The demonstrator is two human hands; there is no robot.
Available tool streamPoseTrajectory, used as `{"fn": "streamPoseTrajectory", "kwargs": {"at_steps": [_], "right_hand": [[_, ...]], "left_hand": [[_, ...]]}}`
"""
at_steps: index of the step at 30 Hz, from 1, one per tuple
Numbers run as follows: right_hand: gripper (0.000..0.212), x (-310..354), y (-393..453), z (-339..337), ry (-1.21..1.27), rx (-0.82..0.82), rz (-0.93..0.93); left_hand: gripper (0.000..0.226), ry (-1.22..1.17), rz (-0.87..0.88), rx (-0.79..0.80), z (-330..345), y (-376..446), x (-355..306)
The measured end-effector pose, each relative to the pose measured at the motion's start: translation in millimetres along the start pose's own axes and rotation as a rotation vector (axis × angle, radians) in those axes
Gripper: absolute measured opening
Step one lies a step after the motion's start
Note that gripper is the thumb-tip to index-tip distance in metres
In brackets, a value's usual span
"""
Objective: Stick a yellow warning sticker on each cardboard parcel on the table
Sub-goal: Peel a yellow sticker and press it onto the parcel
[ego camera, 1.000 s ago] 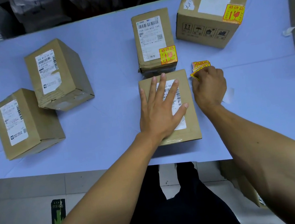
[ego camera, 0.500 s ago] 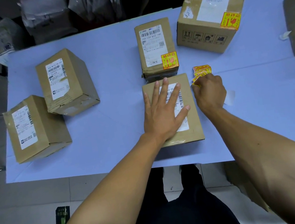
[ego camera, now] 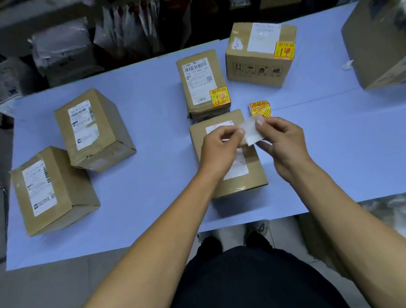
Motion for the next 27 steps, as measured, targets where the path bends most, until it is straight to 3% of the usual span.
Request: {"fn": "streamPoseTrajectory", "kwargs": {"at_steps": [2,4,7,9,12,14,16,19,21,22,25,27], "right_hand": [[0.010,1.9,-8.5,11.9,0.015,0.059,-0.001],[0.008,9.1,-13.8,17.3,-0.134,0.066,-0.029],[0.029,46.6,-24.5,29.6,-0.897,0.075,-0.314],[0.044,55.9,-37.0,59.9,-1.429,0.217,-0.571],[0.035,48.7,-48.4,89.6,-1.707,0.362,-0.755],[0.013,50.1,-49.9,100.0,-1.673,0.334,-0.758],[0.008,49.4,-42.8,97.1,-1.486,0.270,-0.627],[0.011,29.8,-24.9,74.2,-0.822,0.230,-0.177],[0.015,1.6,-26.9,72.8,-0.352,0.262,0.106],[0.017,-7.8,-30.5,75.6,-0.230,0.289,0.187],[0.018,-19.3,-38.6,82.4,-0.099,0.364,0.274],[0.015,-18.8,-41.6,83.9,-0.118,0.381,0.272]], "left_hand": [[0.008,-0.186,-0.025,0.037,5.1,-3.1,1.1],[0.010,-0.262,-0.050,0.023,1.0,-8.0,2.6],[0.012,-0.468,-0.180,-0.033,-16.9,-12.9,14.1],[0.014,-0.608,-0.315,-0.051,-27.1,-17.0,24.4],[0.016,-0.669,-0.425,-0.021,-33.5,-22.6,32.1],[0.014,-0.683,-0.450,0.008,-33.6,-26.0,34.8],[0.013,-0.699,-0.438,0.037,-34.2,-28.5,36.4],[0.042,-0.694,-0.354,0.092,-37.3,-29.4,34.0],[0.041,-0.624,-0.254,0.138,-37.0,-30.6,27.6],[0.032,-0.584,-0.198,0.155,-36.4,-31.3,24.6],[0.006,-0.526,-0.062,0.194,-36.4,-35.7,15.2],[0.002,-0.527,-0.019,0.205,-39.4,-38.7,10.0]]}}
Point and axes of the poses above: each hand's wrist, its own y-axis towards the middle knuckle, its own z-axis out of the palm, x = y × z, the point moved 9 cm from there along y, towards the middle knuckle, and after that the axes turned 13 degrees about x, right-handed, at the moved point
